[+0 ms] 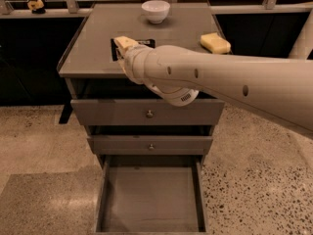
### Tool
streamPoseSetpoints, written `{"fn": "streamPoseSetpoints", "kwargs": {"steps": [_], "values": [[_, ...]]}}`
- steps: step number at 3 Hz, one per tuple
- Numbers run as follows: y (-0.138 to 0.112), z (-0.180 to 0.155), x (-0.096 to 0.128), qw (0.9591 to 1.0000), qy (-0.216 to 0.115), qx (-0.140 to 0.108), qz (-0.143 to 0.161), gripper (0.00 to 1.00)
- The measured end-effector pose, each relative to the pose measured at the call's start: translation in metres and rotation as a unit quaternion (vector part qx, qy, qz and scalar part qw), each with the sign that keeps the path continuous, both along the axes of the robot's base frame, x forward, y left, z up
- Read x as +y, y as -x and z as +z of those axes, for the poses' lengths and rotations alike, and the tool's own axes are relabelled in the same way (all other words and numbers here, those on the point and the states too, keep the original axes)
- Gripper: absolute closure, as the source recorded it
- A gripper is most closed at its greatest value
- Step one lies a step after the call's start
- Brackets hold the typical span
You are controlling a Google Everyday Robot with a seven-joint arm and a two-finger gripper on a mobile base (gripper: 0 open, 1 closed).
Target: Pick rxbar chocolate from bottom drawer and place on counter
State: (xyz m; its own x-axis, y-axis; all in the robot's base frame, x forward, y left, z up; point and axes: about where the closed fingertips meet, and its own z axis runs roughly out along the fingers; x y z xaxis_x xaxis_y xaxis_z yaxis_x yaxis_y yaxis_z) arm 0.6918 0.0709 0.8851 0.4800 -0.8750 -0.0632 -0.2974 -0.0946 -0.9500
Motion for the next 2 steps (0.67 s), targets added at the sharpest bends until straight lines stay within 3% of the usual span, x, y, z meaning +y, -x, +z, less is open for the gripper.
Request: {"fn": "streamPoseSetpoints", "kwargs": {"steps": [1, 2], "values": [[-0.0657, 0.0468, -0.0974, 0.9992, -0.028, 0.026, 0.013, 1.0], [-0.0653, 0.0461, -0.0973, 0.9992, -0.028, 0.027, 0.013, 1.0]]}}
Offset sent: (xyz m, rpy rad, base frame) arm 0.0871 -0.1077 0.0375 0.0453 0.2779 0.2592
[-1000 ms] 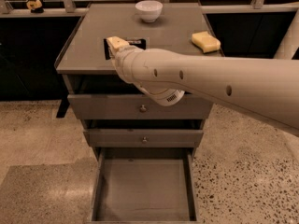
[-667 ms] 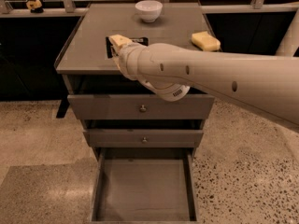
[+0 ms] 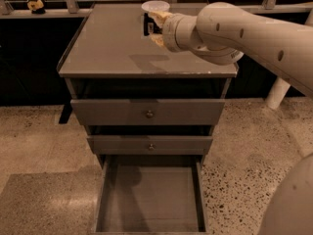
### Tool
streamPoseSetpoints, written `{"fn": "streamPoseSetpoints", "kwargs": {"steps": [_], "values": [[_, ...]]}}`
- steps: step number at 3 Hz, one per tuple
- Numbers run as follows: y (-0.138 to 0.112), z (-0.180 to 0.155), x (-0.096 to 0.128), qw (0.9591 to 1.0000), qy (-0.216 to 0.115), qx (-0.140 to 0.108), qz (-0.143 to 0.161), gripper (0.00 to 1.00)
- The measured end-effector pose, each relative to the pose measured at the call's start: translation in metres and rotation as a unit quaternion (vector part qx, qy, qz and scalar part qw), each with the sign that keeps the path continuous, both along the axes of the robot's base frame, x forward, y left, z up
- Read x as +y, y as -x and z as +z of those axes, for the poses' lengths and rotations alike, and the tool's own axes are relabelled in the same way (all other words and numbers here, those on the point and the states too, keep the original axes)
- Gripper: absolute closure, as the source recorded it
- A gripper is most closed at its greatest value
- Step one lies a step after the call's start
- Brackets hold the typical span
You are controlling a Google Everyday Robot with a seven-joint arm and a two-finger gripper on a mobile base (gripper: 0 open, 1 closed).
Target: Pick rxbar chocolate from bottom drawer and place on counter
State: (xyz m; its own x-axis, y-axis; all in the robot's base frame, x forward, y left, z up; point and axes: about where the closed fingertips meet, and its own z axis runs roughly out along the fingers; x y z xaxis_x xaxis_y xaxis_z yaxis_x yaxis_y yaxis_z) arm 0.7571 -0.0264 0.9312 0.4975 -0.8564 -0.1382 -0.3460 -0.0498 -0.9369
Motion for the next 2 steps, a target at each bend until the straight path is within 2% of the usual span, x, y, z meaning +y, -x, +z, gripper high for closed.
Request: {"fn": "streamPoseSetpoints", "kwargs": {"steps": [1, 2], "values": [[-0.008, -0.004, -0.007, 0.9997, 0.007, 0.021, 0.012, 1.0], [-0.044, -0.027, -0.045, 0.9969, 0.019, 0.076, 0.0, 1.0]]}}
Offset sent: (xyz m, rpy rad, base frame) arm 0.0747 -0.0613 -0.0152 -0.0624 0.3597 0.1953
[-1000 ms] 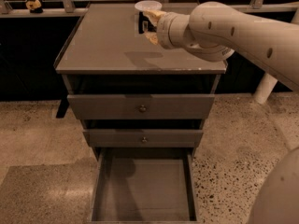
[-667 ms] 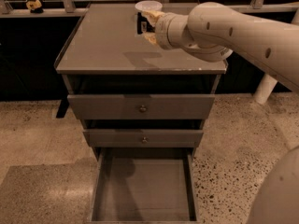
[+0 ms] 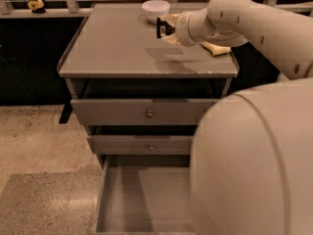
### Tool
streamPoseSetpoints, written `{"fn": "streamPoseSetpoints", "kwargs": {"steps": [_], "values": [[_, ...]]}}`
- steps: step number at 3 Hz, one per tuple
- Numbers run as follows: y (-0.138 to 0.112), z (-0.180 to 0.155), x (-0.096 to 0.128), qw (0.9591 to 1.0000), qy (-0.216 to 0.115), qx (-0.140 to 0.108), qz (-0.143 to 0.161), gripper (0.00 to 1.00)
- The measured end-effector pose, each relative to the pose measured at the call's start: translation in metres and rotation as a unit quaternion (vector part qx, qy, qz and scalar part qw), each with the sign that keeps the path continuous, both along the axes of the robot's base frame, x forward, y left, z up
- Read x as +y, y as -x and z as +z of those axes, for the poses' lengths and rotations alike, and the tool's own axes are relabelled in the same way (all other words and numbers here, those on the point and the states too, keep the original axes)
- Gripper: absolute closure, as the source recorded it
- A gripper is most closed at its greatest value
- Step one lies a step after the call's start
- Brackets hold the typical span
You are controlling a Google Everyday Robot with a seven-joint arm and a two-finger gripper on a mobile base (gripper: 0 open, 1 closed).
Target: Pick rxbar chocolate from bottom drawer and place on counter
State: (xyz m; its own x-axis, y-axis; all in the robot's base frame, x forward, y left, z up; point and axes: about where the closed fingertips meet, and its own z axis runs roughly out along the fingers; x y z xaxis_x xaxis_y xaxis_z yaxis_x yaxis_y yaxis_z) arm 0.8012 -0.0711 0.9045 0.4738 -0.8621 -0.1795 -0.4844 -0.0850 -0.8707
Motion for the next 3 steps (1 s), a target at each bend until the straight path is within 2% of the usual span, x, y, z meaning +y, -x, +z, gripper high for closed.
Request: {"fn": "streamPoseSetpoints", "kwargs": {"steps": [1, 2, 3], "values": [[-0.021, -0.029, -0.021, 0.9985, -0.001, 0.053, 0.013, 1.0], [-0.022, -0.019, 0.003, 0.9971, 0.002, 0.055, 0.053, 1.0], [-0.022, -0.019, 0.003, 0.997, 0.002, 0.056, 0.053, 1.0]]}}
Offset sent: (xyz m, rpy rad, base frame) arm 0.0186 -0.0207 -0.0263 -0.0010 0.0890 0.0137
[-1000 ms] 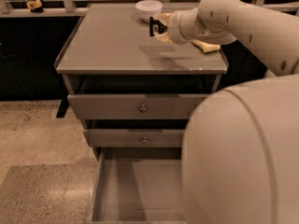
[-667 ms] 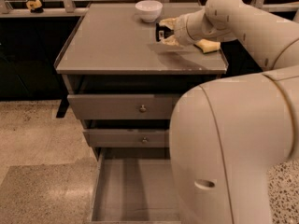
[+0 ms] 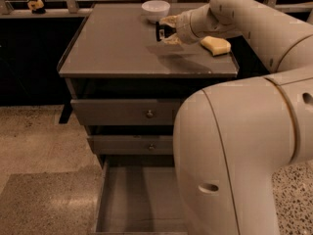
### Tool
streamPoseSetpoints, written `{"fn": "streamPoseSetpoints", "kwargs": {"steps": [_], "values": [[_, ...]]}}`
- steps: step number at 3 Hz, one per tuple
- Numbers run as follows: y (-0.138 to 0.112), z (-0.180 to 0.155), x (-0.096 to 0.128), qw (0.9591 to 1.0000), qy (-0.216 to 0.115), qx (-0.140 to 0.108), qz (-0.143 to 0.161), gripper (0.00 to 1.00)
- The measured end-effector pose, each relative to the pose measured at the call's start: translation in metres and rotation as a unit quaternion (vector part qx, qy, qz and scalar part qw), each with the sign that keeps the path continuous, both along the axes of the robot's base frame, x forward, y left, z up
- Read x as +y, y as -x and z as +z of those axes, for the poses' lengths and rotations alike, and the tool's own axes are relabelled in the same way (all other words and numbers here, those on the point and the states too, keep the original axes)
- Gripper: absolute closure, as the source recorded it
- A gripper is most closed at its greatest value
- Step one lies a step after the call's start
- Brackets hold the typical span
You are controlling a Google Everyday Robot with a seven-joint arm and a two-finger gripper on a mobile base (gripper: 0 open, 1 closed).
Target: Pick rxbar chocolate from bottom drawer and place on counter
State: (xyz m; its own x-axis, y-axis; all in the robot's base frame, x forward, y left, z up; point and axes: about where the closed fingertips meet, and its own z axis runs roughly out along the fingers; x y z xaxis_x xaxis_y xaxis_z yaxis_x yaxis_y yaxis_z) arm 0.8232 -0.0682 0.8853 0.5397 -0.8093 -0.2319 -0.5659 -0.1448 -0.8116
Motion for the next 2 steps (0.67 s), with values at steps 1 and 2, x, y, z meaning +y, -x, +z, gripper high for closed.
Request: {"fn": "streamPoseSetpoints", "kwargs": {"steps": [1, 2], "values": [[0.0, -0.025, 0.007, 0.9994, -0.017, 0.027, 0.009, 1.0], [0.004, -0.05, 0.017, 0.9974, -0.025, 0.064, 0.025, 1.0]]}}
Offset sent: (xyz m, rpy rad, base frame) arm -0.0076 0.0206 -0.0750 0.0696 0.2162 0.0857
